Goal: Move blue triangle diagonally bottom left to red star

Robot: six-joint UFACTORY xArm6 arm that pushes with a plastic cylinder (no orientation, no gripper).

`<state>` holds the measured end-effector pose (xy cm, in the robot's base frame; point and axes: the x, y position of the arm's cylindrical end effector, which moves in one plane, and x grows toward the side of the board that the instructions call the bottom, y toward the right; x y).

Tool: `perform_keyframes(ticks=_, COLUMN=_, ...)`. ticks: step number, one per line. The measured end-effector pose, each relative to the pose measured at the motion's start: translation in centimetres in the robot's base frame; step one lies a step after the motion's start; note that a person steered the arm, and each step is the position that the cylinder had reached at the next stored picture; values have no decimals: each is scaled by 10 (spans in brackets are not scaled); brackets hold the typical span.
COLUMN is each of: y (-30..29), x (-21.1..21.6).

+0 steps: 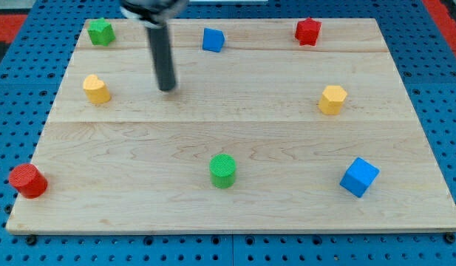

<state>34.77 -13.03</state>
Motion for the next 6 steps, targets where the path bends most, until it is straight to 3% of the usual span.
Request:
perform_keyframes(ticks=1, y=26, x=-68)
perform_keyframes(ticks=2, y=66, x=-93)
perform_keyframes(ticks=3, y=7, x=-97)
perform_keyframes(ticks=5, y=187, x=-116)
perform_keyframes(ticks=6, y=206, x=-109)
